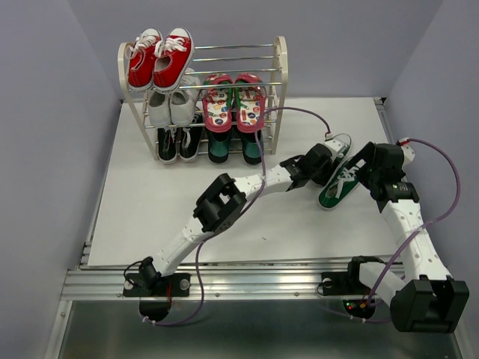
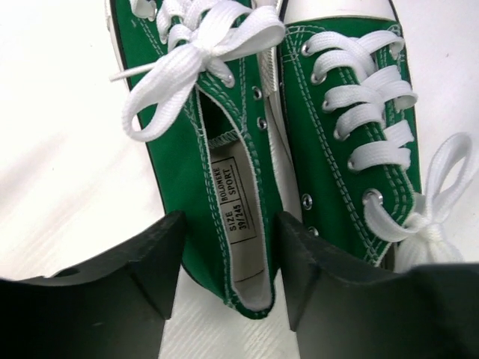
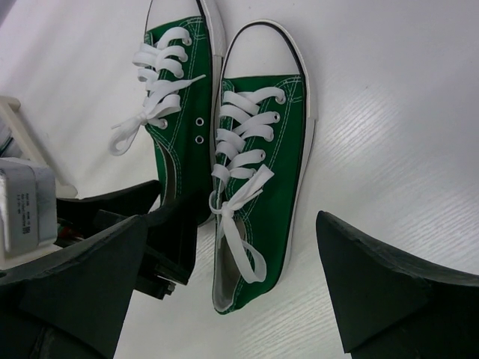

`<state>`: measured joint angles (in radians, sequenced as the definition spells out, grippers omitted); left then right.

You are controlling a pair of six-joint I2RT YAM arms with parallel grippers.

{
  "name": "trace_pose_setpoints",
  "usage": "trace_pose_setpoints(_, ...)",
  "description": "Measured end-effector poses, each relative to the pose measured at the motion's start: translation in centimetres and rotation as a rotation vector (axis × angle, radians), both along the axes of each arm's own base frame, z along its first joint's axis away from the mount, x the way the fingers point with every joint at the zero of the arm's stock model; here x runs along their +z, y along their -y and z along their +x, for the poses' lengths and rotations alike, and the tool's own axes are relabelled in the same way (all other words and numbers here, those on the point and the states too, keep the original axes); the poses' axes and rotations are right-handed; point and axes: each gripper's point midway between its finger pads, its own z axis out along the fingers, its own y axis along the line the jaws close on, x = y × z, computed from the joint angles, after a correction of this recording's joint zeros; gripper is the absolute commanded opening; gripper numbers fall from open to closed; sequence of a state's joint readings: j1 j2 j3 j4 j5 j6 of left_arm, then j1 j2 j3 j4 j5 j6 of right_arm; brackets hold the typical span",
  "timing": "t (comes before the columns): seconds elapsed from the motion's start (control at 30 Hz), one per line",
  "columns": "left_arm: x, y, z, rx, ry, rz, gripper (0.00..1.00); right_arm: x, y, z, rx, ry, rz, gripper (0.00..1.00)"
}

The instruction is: Place and organize the shoes onto the shoe shelf

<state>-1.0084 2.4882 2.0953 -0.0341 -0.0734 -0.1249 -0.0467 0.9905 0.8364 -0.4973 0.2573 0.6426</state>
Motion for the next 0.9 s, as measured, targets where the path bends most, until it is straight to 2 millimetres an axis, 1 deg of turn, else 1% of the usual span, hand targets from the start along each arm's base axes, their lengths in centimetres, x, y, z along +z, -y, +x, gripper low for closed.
trace_pose_setpoints(0.03,0.1,0.1,-0.2,0.003,0.009,0.005,0.49,0.0,0.0,0.0,0.001,-0.001,0.001,1.0)
trace_pose_setpoints(0.07,0.2,0.3,-0.3,0.008,0.018,0.008,0.4,0.0,-0.1,0.0,0.004,-0.001,0.002,1.0)
trace_pose_setpoints(0.1,0.2,0.3,-0.2,0.013,0.024,0.012,0.33,0.0,-0.1,0.0,0.005,-0.001,0.003,1.0)
trace_pose_setpoints(0.13,0.1,0.4,-0.3,0.016,0.025,0.012,0.18,0.0,-0.1,0.0,0.007,-0.002,0.003,1.0)
trace_pose_setpoints(0.17,0.1,0.5,-0.3,0.017,0.032,0.014,0.05,-0.1,-0.1,0.0,0.008,-0.002,0.003,1.0)
trace_pose_setpoints(0.2,0.2,0.6,-0.3,0.021,0.032,0.012,0.0,-0.1,-0.1,0.0,0.009,-0.002,0.003,1.0)
trace_pose_setpoints(0.47,0.1,-0.1,0.2,0.074,0.055,0.022,0.0,-0.1,-0.2,0.0,0.011,-0.002,0.005,1.0)
trace_pose_setpoints(0.5,0.1,-0.3,0.1,0.08,0.06,0.021,0.0,-0.1,-0.2,0.0,0.011,-0.001,0.005,1.0)
trace_pose_setpoints(0.53,0.0,-0.9,0.0,0.093,0.068,0.021,0.0,0.0,-0.2,0.0,0.011,0.001,0.004,1.0)
trace_pose_setpoints(0.63,0.5,-3.3,-0.7,0.13,0.082,0.045,0.0,0.4,-0.2,-0.1,0.013,0.015,0.001,1.0)
trace_pose_setpoints(0.67,0.7,-5.2,-1.3,0.15,0.085,0.069,0.0,0.7,-0.2,-0.1,0.015,0.027,-0.002,1.0)
trace_pose_setpoints(0.7,1.1,-5.8,-1.5,0.158,0.089,0.075,0.0,1.0,-0.2,-0.2,0.016,0.041,-0.004,1.0)
trace_pose_setpoints(0.83,3.7,-10.4,-3.0,0.198,0.115,0.099,0.0,1.6,-0.1,-0.6,0.013,0.07,-0.011,1.0)
trace_pose_setpoints(0.9,5.9,-12.2,-3.4,0.222,0.136,0.087,0.0,1.8,0.0,-0.7,0.011,0.081,-0.013,1.0)
